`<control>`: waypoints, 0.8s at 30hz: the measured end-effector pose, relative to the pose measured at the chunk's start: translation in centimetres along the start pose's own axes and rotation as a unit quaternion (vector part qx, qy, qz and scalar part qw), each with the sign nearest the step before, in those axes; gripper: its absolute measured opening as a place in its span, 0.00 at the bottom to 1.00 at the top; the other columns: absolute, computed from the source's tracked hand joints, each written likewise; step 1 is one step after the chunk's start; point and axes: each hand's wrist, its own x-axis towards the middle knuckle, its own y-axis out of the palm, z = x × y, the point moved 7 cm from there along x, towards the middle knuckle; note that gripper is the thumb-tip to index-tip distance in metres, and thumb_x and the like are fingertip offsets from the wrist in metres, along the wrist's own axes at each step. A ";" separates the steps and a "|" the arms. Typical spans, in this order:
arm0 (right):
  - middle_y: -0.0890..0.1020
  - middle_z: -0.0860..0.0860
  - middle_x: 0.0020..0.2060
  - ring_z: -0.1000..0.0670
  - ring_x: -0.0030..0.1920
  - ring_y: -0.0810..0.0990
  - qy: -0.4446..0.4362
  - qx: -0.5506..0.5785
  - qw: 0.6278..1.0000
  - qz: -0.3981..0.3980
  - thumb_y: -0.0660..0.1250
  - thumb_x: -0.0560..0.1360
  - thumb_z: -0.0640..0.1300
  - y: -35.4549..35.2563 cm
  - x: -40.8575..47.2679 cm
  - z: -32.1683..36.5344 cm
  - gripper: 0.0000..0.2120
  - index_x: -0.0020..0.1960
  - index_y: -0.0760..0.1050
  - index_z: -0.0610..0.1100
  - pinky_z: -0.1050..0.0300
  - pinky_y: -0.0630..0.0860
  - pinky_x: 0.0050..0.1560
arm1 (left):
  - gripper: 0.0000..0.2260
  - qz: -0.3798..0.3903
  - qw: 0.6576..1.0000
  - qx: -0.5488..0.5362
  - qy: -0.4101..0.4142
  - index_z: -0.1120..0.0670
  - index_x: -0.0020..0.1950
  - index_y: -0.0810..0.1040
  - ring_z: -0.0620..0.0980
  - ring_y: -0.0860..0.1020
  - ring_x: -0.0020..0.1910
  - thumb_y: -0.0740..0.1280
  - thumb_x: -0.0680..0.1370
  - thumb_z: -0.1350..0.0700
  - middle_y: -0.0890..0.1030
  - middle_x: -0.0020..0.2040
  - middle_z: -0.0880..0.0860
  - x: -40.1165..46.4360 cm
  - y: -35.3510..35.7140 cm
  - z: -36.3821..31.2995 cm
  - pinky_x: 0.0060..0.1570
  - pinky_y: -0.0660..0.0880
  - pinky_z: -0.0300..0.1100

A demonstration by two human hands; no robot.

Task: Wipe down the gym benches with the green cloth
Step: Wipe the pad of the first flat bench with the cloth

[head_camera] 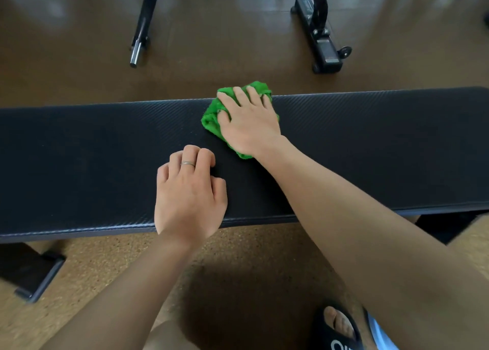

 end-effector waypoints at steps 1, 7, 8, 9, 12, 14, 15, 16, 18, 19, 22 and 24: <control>0.56 0.50 0.83 0.43 0.83 0.49 -0.017 0.000 1.000 0.001 0.46 0.85 0.56 0.0 0.3 0.4 0.26 0.83 0.55 0.57 0.40 0.46 0.81 | 0.10 0.002 1.000 0.003 0.001 0.51 0.52 0.70 0.54 0.70 0.54 0.53 0.77 0.52 0.72 0.53 0.49 0.1 0.0 0.0 0.56 0.69 0.52; 0.73 0.43 0.73 0.40 0.73 0.68 0.060 -0.045 0.997 -0.033 0.46 0.84 0.55 -3.4 0.3 -10.5 0.27 0.79 0.65 0.50 0.45 0.61 0.75 | 0.10 0.003 1.000 -0.004 0.001 0.51 0.53 0.71 0.54 0.71 0.54 0.53 0.78 0.52 0.73 0.54 0.50 -0.3 0.1 0.1 0.57 0.71 0.52; 0.73 0.41 0.72 0.38 0.73 0.69 0.099 -0.044 0.994 -0.028 0.46 0.84 0.55 -4.2 -0.1 -13.0 0.26 0.78 0.66 0.49 0.44 0.62 0.74 | 0.11 0.001 1.000 -0.003 -0.001 0.51 0.53 0.72 0.54 0.72 0.54 0.53 0.78 0.51 0.74 0.54 0.50 -0.3 0.0 0.1 0.57 0.71 0.53; 0.73 0.40 0.72 0.37 0.72 0.68 0.130 -0.045 0.990 -0.023 0.45 0.85 0.55 -4.8 -0.5 -14.6 0.26 0.77 0.66 0.47 0.42 0.61 0.74 | 0.12 -0.002 1.000 -0.002 -0.002 0.52 0.54 0.72 0.54 0.72 0.54 0.52 0.78 0.51 0.74 0.54 0.50 -0.3 -0.1 0.0 0.58 0.72 0.53; 0.68 0.40 0.76 0.36 0.77 0.62 0.169 -0.047 0.984 -0.022 0.44 0.85 0.55 -4.2 -0.6 -12.7 0.26 0.78 0.64 0.47 0.38 0.55 0.78 | 0.13 -0.005 1.000 0.004 -0.006 0.53 0.55 0.72 0.55 0.73 0.55 0.51 0.79 0.50 0.75 0.55 0.52 -0.4 -0.1 -0.2 0.59 0.72 0.54; 0.61 0.42 0.81 0.37 0.81 0.54 0.139 -0.036 0.990 -0.008 0.44 0.85 0.55 -2.8 -0.7 -7.9 0.27 0.82 0.58 0.48 0.38 0.50 0.80 | 0.12 -0.003 1.000 0.013 -0.008 0.53 0.55 0.72 0.55 0.72 0.55 0.52 0.79 0.51 0.74 0.55 0.51 -0.5 -0.1 -0.2 0.58 0.71 0.53; 0.57 0.43 0.82 0.38 0.82 0.52 0.109 -0.034 0.993 -0.004 0.45 0.85 0.55 -2.0 -1.1 -5.2 0.28 0.83 0.55 0.49 0.39 0.48 0.80 | 0.11 -0.002 1.000 0.016 -0.009 0.52 0.54 0.71 0.55 0.72 0.55 0.53 0.79 0.52 0.74 0.54 0.51 -0.5 0.0 -0.2 0.58 0.71 0.53; 0.54 0.44 0.83 0.39 0.82 0.49 0.079 -0.030 0.996 -0.005 0.46 0.85 0.55 -1.3 -1.6 -2.9 0.28 0.83 0.54 0.50 0.39 0.46 0.81 | 0.10 0.000 1.000 0.017 -0.008 0.52 0.54 0.71 0.55 0.71 0.55 0.54 0.79 0.52 0.73 0.54 0.51 -0.5 0.0 -0.1 0.58 0.70 0.53; 0.52 0.45 0.84 0.41 0.83 0.48 0.030 -0.012 0.999 -0.007 0.47 0.85 0.55 -0.6 -2.6 -0.4 0.28 0.84 0.53 0.52 0.40 0.45 0.81 | 0.10 0.002 1.000 0.016 -0.004 0.52 0.54 0.71 0.55 0.71 0.55 0.53 0.79 0.51 0.73 0.54 0.51 -0.4 0.0 -0.2 0.58 0.69 0.52; 0.52 0.46 0.84 0.42 0.83 0.48 0.008 -0.005 1.000 -0.002 0.47 0.85 0.55 -0.6 -3.1 -0.5 0.27 0.84 0.53 0.53 0.41 0.45 0.81 | 0.11 0.004 1.000 0.015 -0.003 0.52 0.54 0.71 0.55 0.70 0.55 0.52 0.79 0.51 0.73 0.54 0.51 -0.4 0.0 -0.2 0.58 0.69 0.52; 0.51 0.50 0.84 0.46 0.83 0.47 -0.003 -0.023 1.000 0.010 0.46 0.85 0.56 -1.7 -3.9 -5.1 0.27 0.84 0.52 0.57 0.45 0.45 0.82 | 0.12 0.006 1.000 0.006 -0.005 0.52 0.54 0.71 0.55 0.71 0.55 0.51 0.78 0.51 0.73 0.55 0.51 -0.5 -0.1 -0.2 0.58 0.69 0.52; 0.50 0.50 0.84 0.47 0.84 0.46 0.060 -0.031 0.998 0.010 0.46 0.85 0.56 -3.0 -4.6 -10.3 0.27 0.84 0.51 0.57 0.46 0.45 0.82 | 0.14 0.006 1.000 -0.004 -0.007 0.52 0.55 0.72 0.55 0.71 0.56 0.50 0.78 0.50 0.74 0.56 0.51 -0.6 -0.2 -0.3 0.59 0.70 0.52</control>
